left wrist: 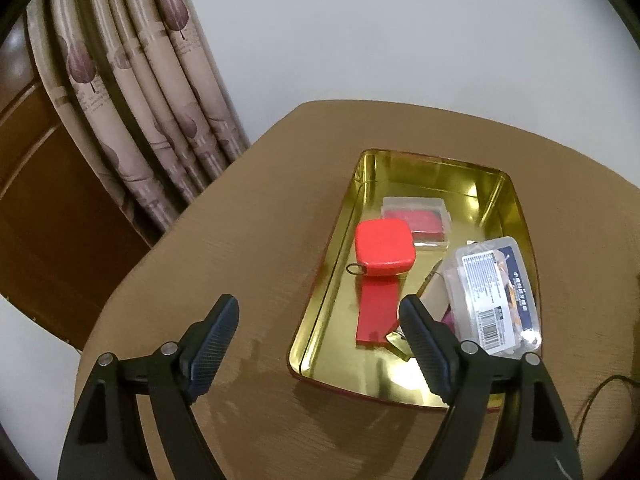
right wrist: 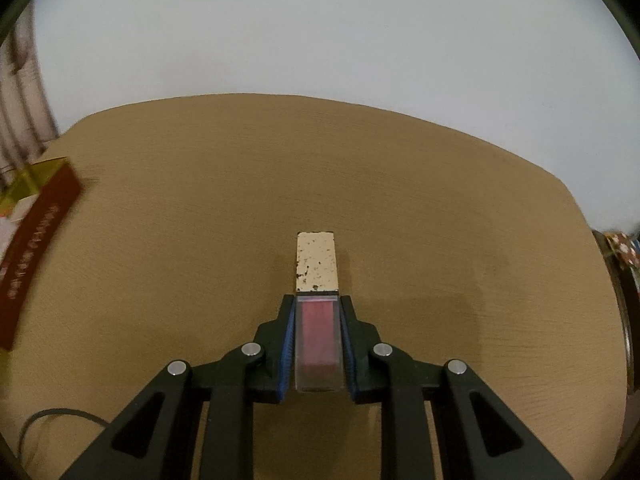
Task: Organize rigid objects
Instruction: 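Carry the lip-gloss tube over the gold tin with the right gripper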
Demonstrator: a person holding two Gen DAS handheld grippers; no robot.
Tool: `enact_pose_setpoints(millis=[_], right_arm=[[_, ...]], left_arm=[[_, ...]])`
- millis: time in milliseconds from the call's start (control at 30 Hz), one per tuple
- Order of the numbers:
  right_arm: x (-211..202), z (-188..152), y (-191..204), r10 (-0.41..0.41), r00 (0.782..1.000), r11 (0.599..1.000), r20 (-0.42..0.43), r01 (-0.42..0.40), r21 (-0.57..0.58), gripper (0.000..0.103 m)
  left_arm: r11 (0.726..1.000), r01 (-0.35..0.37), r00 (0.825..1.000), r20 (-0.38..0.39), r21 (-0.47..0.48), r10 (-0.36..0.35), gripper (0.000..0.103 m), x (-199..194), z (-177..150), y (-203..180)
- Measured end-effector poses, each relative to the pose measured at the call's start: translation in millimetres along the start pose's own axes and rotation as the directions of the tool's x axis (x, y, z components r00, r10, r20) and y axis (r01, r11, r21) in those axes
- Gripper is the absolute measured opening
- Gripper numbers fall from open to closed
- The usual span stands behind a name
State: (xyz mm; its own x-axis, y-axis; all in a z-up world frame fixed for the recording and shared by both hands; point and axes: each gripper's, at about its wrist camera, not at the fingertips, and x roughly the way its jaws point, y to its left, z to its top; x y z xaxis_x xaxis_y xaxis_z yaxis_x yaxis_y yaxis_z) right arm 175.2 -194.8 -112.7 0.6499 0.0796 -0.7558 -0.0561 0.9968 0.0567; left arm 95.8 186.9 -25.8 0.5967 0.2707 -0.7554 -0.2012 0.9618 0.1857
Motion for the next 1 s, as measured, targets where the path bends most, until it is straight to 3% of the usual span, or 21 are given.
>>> enact_pose_setpoints(millis=[233,333,467,700,900,1000], right_arm=[[-27.3,10.0,68.3,0.135,0.99,0.985,0.026,-0.132,-0.113,0.02],[-41.7,15.2,102.0,0.197,0.98,0.967,0.035,-0.189,-0.172,0.02],[-63.9,20.1,148.7,0.285,0.958,0.933,0.039,-0.268,-0.241,0.02],[-93.9,27.5,212.2,0.405,0.914,0.868,0.037,-0.371,-0.328,0.02],[-103.3,18.0,273.0,0.475,0.88,0.811,-0.012,-0.442,-0.384,0.02],[-101.8,12.6,298.2,0.485,0.874,0.787,-0.039,-0.456,-0.416,0.02]], left_arm=[[0.999,0.018,1.0,-0.01,-0.032,-0.018,0.081,-0.8,4.5,12.0],[0.999,-0.006,1.0,-0.019,-0.052,0.005,0.083,1.6,6.4,20.6],[0.996,-0.003,1.0,-0.024,-0.087,0.001,0.086,3.9,10.6,32.7],[0.992,-0.063,0.998,-0.027,-0.109,0.06,0.089,7.2,12.5,47.7],[0.989,-0.072,0.997,-0.042,-0.131,0.067,0.09,12.5,12.9,58.2],[0.985,-0.069,0.996,-0.059,-0.16,0.061,0.09,16.2,12.6,63.8]])
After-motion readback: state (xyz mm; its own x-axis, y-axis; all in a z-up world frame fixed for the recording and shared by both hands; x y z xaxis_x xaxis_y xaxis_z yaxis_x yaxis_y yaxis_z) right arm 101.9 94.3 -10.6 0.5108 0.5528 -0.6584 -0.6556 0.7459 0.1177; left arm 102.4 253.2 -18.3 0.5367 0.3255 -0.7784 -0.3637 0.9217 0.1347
